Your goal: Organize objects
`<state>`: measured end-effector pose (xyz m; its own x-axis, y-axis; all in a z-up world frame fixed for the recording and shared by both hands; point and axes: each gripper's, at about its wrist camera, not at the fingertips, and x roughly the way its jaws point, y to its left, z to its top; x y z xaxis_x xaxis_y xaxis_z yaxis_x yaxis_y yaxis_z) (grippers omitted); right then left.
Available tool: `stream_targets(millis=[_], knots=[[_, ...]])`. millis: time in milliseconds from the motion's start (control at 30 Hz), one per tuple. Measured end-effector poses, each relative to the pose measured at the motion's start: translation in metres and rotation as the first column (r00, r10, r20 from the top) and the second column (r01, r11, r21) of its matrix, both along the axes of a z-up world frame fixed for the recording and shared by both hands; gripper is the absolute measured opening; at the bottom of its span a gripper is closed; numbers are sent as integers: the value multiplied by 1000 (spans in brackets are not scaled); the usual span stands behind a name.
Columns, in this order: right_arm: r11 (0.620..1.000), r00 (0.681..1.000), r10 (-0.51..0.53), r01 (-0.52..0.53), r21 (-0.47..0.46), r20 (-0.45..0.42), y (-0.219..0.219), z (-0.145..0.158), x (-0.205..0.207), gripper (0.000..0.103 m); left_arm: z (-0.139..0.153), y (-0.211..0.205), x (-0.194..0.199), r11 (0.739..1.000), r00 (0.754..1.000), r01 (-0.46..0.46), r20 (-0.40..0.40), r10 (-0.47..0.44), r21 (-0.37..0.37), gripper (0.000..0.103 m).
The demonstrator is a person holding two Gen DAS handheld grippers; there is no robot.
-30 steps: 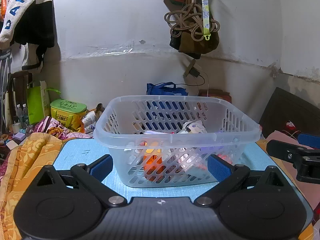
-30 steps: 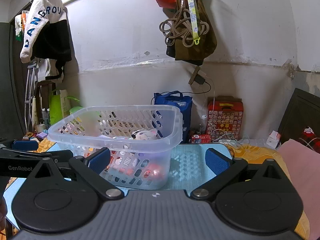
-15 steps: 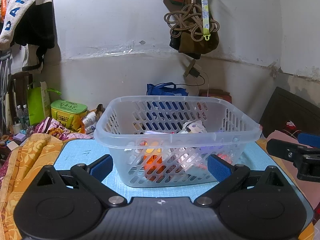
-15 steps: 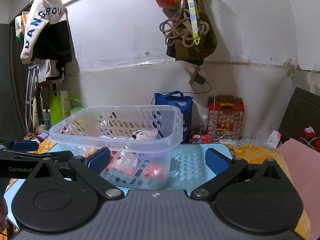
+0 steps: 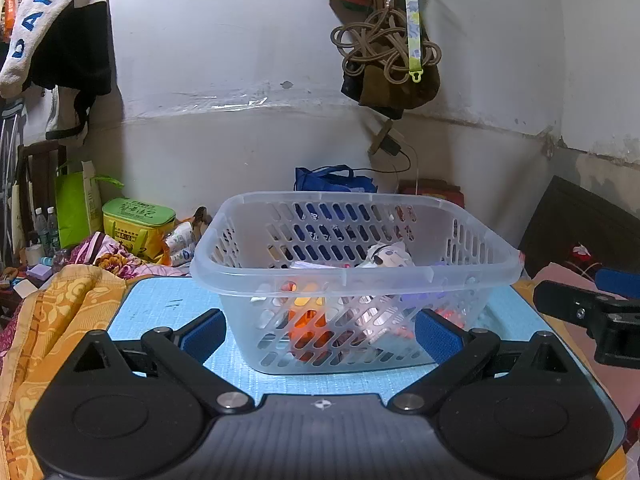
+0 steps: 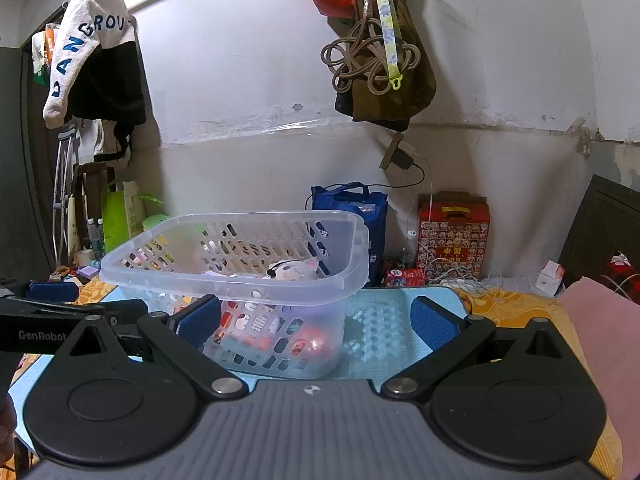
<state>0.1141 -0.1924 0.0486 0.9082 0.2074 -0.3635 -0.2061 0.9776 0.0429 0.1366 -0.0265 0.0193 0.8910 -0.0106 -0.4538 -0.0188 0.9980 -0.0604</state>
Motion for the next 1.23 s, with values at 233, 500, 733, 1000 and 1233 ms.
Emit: stream_targets(millis=[233,500,733,1000,1233], knots=[[1000,1000,1,-1,-2,2,2,0,0,103,1,1,0,1000,1000,-4,0,4,-1,102],[1000,1000,1,-1,-1,3,1,0,0,103,1,1,0,1000,1000,-4,4,4,4,102],[1000,1000,2,-2,-5,3,2,1,-1,103,1,-2,-2,1000,1000,2,8,-2,5,102],[1000,1000,3,-3,-6,1,2,1,0,103,2,-2,-3,1000,1000,5,17,-6,0,102],[1000,1000,8,-8,-13,2,4,1,0,103,3,-2,-3,1000,999,0,32,0,11,102]])
